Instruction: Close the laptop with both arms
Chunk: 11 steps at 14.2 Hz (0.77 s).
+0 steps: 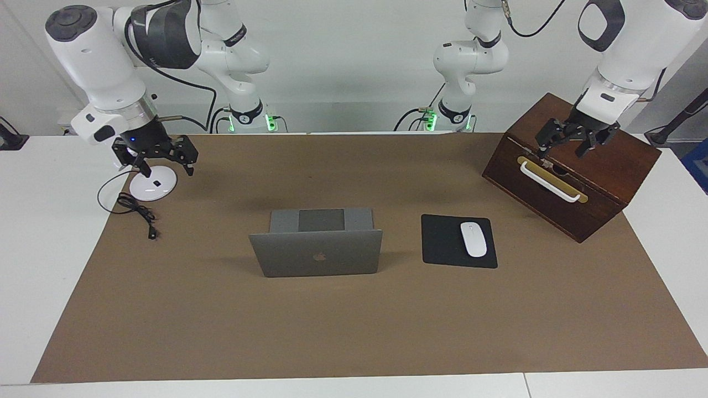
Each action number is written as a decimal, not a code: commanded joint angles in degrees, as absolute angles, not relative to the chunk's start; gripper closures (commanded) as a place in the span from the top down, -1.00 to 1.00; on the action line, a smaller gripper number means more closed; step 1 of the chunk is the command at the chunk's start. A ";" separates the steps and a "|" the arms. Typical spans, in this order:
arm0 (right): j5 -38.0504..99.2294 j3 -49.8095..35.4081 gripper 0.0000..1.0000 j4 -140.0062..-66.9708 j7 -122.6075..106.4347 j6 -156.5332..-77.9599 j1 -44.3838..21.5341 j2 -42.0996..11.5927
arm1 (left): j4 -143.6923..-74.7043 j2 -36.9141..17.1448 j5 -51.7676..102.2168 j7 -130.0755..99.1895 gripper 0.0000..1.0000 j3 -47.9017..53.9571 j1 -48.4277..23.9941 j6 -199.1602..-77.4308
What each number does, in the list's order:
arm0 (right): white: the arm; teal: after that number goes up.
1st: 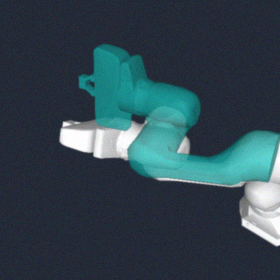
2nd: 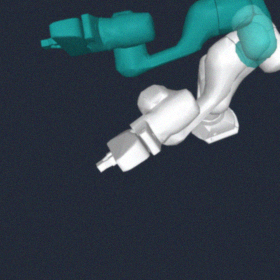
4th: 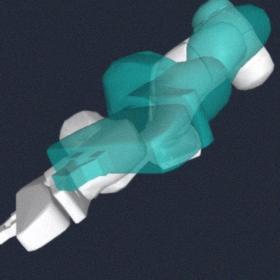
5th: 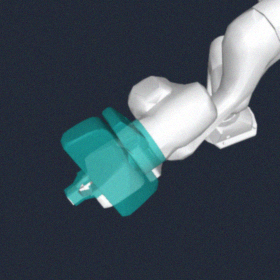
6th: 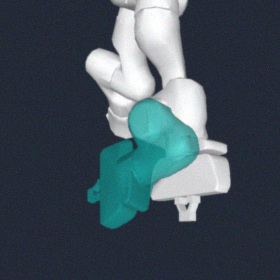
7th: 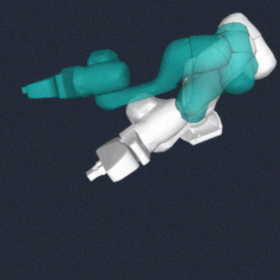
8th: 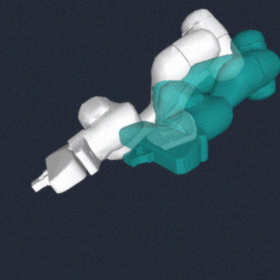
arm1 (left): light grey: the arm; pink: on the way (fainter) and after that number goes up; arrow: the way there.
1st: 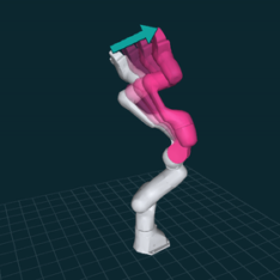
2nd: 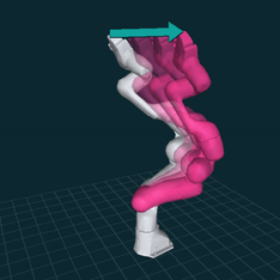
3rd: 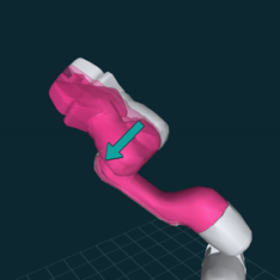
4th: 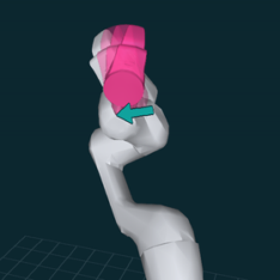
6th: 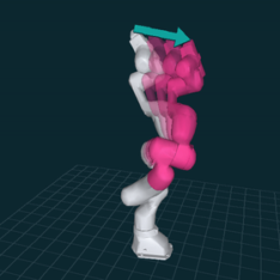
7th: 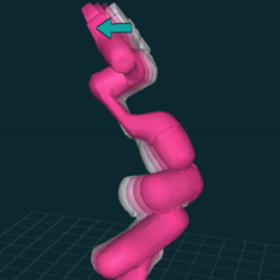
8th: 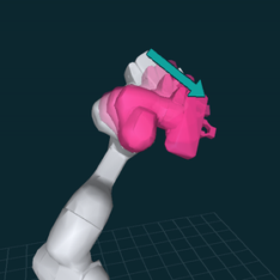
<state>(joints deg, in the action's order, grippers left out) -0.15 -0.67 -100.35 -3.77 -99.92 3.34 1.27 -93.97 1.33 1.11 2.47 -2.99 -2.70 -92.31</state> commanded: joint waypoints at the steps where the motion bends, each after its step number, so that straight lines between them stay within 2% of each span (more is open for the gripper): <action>1: 1.41 -0.97 0.98 -101.43 -3.60 -101.25 4.13 2.11 | -94.57 2.20 1.49 2.11 1.00 -3.25 -2.81 -91.67; 4: 1.41 -0.88 0.96 -101.51 -3.78 -102.04 4.39 2.11 | -94.66 2.20 1.49 2.28 1.00 -3.34 -2.81 -91.32; 6: 1.41 -0.88 0.68 -101.43 -4.74 -102.04 5.00 2.11 | -94.75 2.46 1.49 2.29 1.00 -3.34 -2.81 -91.41; 8: 1.41 -0.88 -0.08 -101.43 -5.45 -102.13 5.27 2.02 | -94.83 2.46 1.49 1.85 1.00 -3.34 -3.16 -92.19; 9: 1.41 -0.88 -0.72 -101.43 -5.45 -102.13 5.27 2.02 | -94.92 2.46 1.49 1.76 1.00 -3.43 -3.25 -92.28; 10: 1.41 -0.79 -1.00 -101.43 -5.28 -102.48 5.10 2.02 | -95.27 2.55 1.49 1.76 1.00 -3.34 -2.82 -92.46; 11: 1.32 -0.79 -1.00 -101.43 -5.27 -103.09 5.10 1.93 | -95.45 2.64 1.58 1.76 1.00 -3.34 -2.81 -92.90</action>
<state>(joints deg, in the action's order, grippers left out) -0.15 -0.36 -100.35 -4.02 -100.84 4.18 1.27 -93.99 1.35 1.11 2.39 -3.04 -2.70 -92.27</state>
